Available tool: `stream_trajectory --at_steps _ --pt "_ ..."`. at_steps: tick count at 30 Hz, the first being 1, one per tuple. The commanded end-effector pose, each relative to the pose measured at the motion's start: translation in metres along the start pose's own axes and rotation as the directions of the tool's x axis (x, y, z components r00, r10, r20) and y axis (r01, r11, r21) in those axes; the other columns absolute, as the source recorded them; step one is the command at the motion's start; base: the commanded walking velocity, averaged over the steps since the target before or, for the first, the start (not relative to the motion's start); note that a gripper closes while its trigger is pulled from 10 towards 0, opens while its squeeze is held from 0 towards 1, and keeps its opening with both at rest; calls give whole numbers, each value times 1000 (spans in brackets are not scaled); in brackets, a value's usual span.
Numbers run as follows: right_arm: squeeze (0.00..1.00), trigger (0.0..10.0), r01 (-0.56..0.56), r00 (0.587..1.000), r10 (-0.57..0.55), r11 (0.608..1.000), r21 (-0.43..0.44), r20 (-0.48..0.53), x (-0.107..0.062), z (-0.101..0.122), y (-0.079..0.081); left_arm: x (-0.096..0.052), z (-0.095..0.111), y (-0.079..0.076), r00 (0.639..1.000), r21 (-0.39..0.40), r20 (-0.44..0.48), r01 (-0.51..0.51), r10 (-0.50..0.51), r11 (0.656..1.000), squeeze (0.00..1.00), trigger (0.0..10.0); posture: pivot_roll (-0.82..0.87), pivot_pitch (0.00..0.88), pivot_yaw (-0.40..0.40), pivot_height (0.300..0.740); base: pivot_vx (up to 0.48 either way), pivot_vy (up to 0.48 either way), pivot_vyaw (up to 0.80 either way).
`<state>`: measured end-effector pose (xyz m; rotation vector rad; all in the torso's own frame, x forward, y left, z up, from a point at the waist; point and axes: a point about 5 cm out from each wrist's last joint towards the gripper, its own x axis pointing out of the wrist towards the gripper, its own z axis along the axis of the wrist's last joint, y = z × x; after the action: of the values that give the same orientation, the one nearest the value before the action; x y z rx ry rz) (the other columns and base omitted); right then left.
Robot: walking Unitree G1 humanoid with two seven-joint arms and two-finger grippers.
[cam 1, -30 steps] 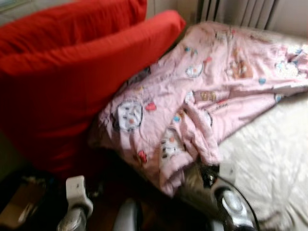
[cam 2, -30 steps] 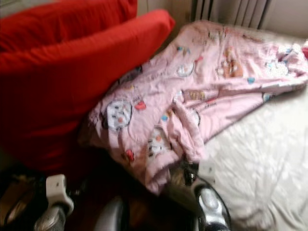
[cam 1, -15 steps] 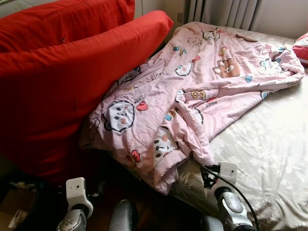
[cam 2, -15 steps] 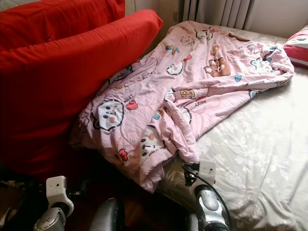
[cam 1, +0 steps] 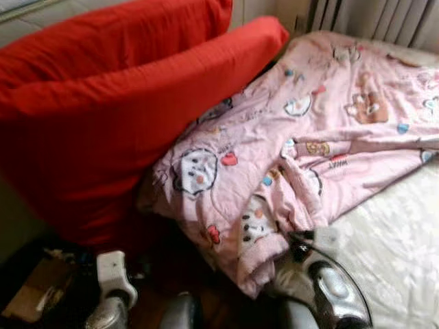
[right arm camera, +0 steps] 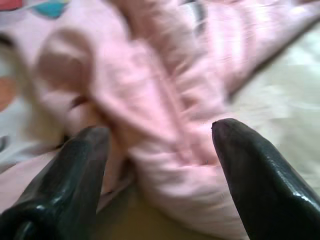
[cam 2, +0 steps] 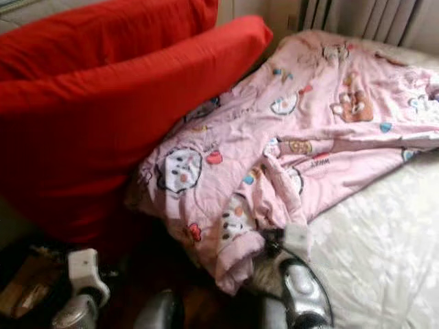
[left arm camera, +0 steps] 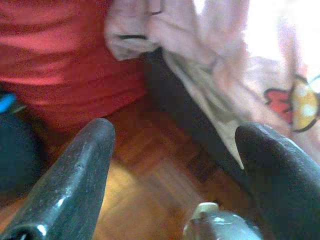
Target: Clean up the room
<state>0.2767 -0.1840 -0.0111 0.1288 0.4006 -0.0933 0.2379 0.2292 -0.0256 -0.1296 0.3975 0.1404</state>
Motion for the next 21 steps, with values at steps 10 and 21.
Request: stream_trajectory --at_steps 10,21 --pt "0 10000 176 984 -175 981 84 -15 -2 -3 -15 -6 -4 15 999 13 -19 -26 26 1000 0 10000 27 144 54 614 0 0 0" --pt "0 10000 153 988 -152 984 86 -20 1 1 -9 -10 -8 19 999 32 -32 -20 21 999 0 10000 35 163 63 614 0 0 -110"
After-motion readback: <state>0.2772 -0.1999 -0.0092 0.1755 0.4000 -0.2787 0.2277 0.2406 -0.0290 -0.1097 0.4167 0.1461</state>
